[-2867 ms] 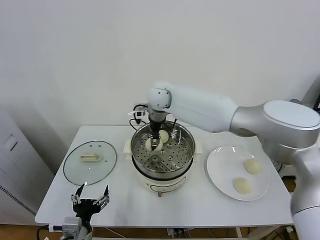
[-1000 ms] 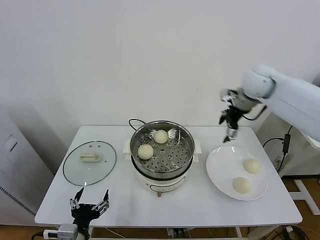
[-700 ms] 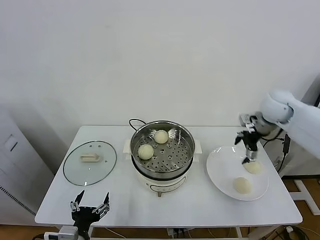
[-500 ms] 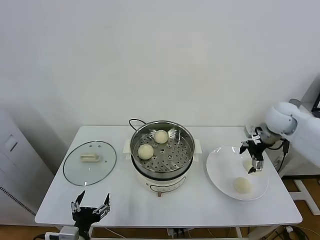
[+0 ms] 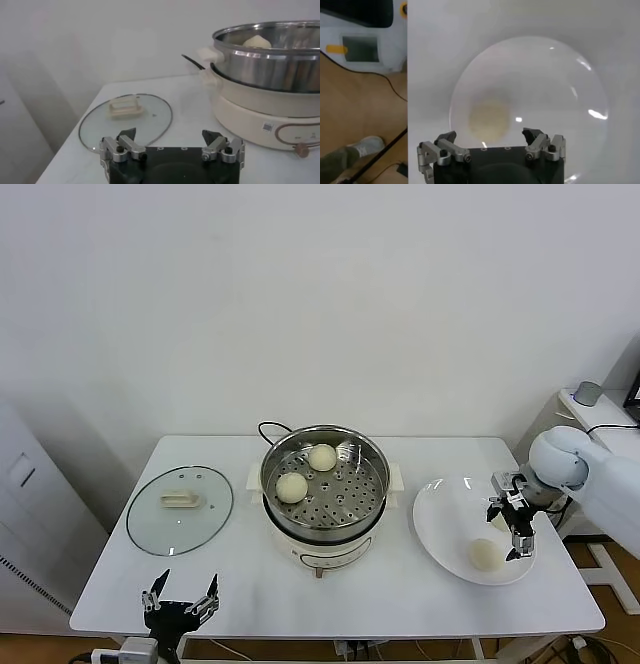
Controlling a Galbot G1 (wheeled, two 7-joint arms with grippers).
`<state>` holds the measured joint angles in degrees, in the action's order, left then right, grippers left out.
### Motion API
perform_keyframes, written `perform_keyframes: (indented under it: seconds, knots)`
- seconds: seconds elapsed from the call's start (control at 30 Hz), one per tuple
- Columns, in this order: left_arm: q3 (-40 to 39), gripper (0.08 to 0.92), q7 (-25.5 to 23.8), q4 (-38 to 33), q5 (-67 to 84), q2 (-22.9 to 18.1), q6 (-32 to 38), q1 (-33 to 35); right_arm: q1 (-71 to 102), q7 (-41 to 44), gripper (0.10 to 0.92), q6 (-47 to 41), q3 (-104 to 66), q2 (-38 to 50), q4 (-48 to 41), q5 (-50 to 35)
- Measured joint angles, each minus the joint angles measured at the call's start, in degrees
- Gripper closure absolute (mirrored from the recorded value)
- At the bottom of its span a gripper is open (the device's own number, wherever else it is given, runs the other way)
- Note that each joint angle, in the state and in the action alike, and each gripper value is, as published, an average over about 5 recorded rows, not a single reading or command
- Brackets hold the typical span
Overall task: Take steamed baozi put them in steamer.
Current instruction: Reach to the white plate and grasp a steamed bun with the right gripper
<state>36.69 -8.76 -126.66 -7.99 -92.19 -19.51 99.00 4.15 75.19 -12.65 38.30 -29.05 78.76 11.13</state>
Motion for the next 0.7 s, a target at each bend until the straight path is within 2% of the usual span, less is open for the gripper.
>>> perform_keyframes:
  seconds: [0.7]
  knots:
    - [0.0,0.177,0.0,1.2,0.0,0.0,0.2,0.0,7.8,-2.3,0.203,0.5,-5.5,-6.0,-5.7,5.2]
